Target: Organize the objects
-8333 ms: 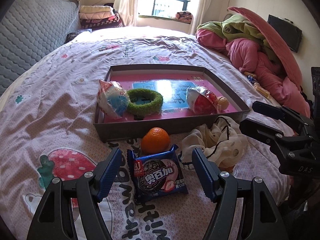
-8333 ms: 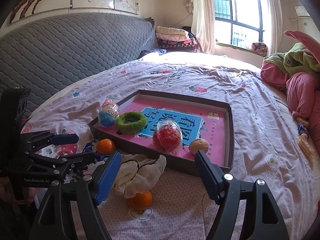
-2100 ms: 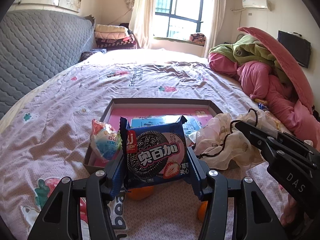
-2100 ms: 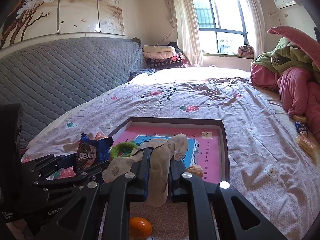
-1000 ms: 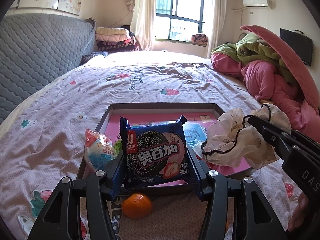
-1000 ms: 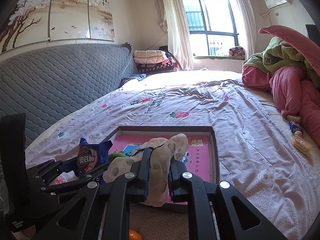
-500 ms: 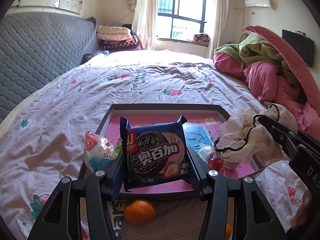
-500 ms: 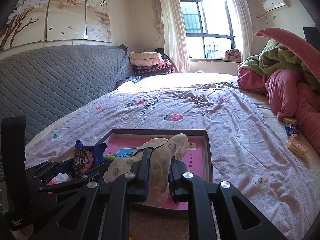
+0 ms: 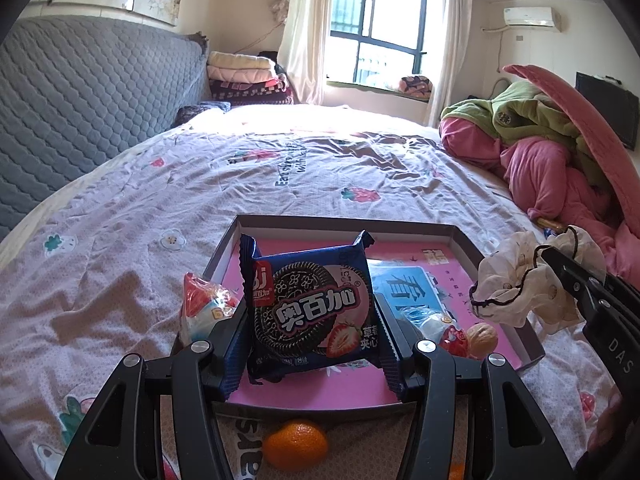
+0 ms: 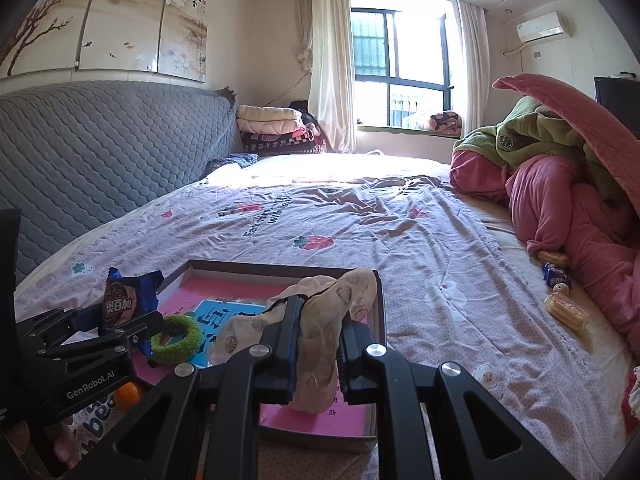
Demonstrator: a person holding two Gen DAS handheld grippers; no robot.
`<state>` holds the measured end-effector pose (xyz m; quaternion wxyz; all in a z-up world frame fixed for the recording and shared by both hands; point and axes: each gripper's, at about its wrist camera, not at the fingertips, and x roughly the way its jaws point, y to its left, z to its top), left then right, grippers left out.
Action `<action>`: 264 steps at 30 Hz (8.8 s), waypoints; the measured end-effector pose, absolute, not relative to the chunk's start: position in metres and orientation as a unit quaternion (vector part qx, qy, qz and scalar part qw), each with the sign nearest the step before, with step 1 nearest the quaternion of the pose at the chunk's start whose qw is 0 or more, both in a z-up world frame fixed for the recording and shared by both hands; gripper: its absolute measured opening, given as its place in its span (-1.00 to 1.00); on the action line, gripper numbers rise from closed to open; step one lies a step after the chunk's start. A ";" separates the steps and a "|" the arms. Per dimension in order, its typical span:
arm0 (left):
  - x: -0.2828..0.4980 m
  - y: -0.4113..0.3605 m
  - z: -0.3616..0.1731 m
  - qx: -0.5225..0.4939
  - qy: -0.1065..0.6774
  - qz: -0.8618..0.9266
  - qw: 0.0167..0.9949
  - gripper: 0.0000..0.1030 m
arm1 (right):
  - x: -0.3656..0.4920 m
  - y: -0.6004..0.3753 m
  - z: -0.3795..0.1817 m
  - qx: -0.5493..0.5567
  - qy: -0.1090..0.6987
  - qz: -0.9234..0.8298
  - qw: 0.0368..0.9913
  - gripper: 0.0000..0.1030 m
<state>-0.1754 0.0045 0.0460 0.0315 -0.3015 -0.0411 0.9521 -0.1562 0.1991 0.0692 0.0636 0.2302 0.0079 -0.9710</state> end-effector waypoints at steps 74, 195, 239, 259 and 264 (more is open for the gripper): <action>-0.193 0.049 0.005 -0.385 0.007 0.917 0.101 0.11 | -0.185 0.219 0.014 0.327 0.023 -0.944 0.028 -0.58; -0.151 0.008 0.034 -0.359 0.036 0.929 0.090 0.36 | -0.140 0.224 0.048 0.296 -0.032 -0.949 0.099 0.41; -0.144 -0.014 -0.007 -0.421 0.015 0.900 0.114 0.37 | -0.097 0.143 -0.011 0.384 0.089 -0.891 0.225 0.27; -0.150 0.003 -0.014 -0.422 0.017 0.900 0.112 0.11 | -0.094 0.130 -0.025 0.387 0.132 -0.886 0.218 -0.17; -0.150 0.004 -0.014 -0.422 0.018 0.900 0.108 -0.03 | -0.095 0.130 -0.025 0.386 0.129 -0.887 0.217 -0.24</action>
